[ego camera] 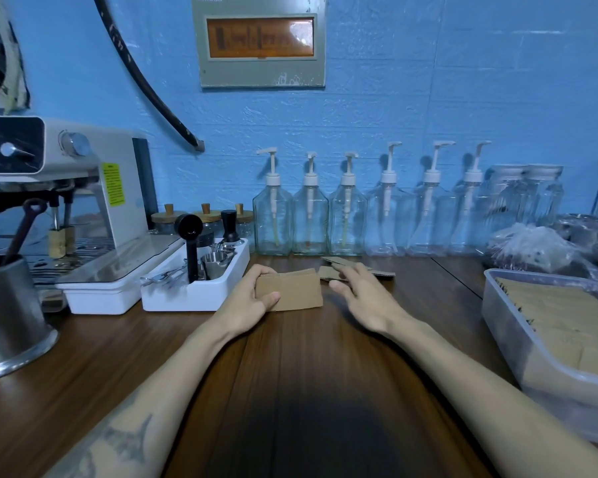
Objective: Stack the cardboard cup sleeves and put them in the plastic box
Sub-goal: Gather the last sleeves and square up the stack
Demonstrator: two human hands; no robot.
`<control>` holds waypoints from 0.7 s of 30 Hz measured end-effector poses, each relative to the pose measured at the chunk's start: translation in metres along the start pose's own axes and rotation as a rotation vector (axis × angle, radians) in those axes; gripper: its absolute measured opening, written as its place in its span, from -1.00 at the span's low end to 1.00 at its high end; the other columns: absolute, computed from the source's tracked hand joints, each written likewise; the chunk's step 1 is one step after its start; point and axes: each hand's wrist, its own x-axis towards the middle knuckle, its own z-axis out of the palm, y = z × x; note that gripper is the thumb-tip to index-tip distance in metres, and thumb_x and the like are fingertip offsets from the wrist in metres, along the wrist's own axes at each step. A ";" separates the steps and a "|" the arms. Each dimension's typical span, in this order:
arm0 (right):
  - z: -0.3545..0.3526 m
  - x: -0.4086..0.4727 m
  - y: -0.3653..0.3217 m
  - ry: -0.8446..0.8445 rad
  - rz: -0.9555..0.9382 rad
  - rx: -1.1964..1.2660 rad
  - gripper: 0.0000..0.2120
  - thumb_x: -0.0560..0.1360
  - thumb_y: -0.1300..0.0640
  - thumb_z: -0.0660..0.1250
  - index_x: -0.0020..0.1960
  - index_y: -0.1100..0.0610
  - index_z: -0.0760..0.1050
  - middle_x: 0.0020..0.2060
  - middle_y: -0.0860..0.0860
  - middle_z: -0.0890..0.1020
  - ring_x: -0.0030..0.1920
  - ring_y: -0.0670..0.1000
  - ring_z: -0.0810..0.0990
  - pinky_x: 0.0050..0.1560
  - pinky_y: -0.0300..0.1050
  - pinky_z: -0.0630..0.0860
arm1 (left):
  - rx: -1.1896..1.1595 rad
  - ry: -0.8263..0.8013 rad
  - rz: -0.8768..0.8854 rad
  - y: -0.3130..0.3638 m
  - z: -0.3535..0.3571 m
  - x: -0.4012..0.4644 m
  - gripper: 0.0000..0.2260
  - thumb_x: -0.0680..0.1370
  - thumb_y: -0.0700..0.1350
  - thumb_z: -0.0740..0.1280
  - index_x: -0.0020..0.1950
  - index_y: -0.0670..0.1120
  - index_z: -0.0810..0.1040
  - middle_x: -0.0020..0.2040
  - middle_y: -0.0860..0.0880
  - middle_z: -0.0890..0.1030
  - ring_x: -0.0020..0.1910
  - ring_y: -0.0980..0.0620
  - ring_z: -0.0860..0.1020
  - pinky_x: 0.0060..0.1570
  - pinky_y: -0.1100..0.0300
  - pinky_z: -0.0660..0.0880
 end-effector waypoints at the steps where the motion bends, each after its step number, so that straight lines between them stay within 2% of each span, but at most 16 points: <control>1: -0.004 0.001 0.005 0.010 0.030 -0.059 -0.50 0.65 -0.10 0.09 0.54 0.03 0.20 0.39 0.06 0.34 0.42 0.09 0.30 0.39 0.06 0.29 | 0.004 0.015 -0.009 0.000 -0.001 0.000 -0.78 0.59 -0.18 0.35 0.19 0.00 0.43 0.04 0.03 0.54 0.00 0.11 0.52 -0.09 0.29 0.44; 7: -0.024 0.026 0.028 0.012 0.198 -0.271 -0.57 0.63 -0.05 0.16 0.42 0.12 0.36 0.34 0.15 0.36 0.36 0.20 0.33 0.33 0.14 0.35 | 0.017 0.027 -0.014 0.001 0.002 0.000 -0.78 0.60 -0.17 0.34 0.20 -0.01 0.41 0.02 0.07 0.53 -0.04 0.20 0.50 -0.15 0.36 0.40; 12: -0.026 0.068 0.029 -0.010 0.293 -0.281 -0.56 0.62 -0.13 0.14 0.32 0.16 0.43 0.30 0.22 0.42 0.34 0.26 0.36 0.32 0.13 0.35 | 0.029 0.031 -0.023 0.001 0.002 0.002 -0.78 0.60 -0.16 0.33 0.21 0.01 0.40 0.03 0.10 0.52 -0.02 0.20 0.50 -0.12 0.34 0.41; 17: -0.016 0.098 0.039 -0.047 0.352 -0.307 -0.49 0.62 -0.19 0.09 0.37 0.16 0.37 0.34 0.23 0.40 0.39 0.25 0.32 0.37 0.15 0.28 | 0.035 0.037 -0.022 -0.002 0.004 0.004 -0.79 0.61 -0.14 0.32 0.20 0.05 0.38 0.04 0.10 0.53 0.00 0.20 0.50 -0.11 0.33 0.42; 21: -0.004 0.101 0.053 -0.123 0.412 -0.328 -0.53 0.62 -0.15 0.10 0.35 0.17 0.36 0.39 0.22 0.43 0.42 0.23 0.34 0.40 0.17 0.27 | 0.042 0.040 -0.024 -0.002 0.005 0.004 -0.79 0.61 -0.13 0.32 0.20 0.05 0.39 0.08 0.06 0.52 0.02 0.18 0.49 -0.13 0.33 0.40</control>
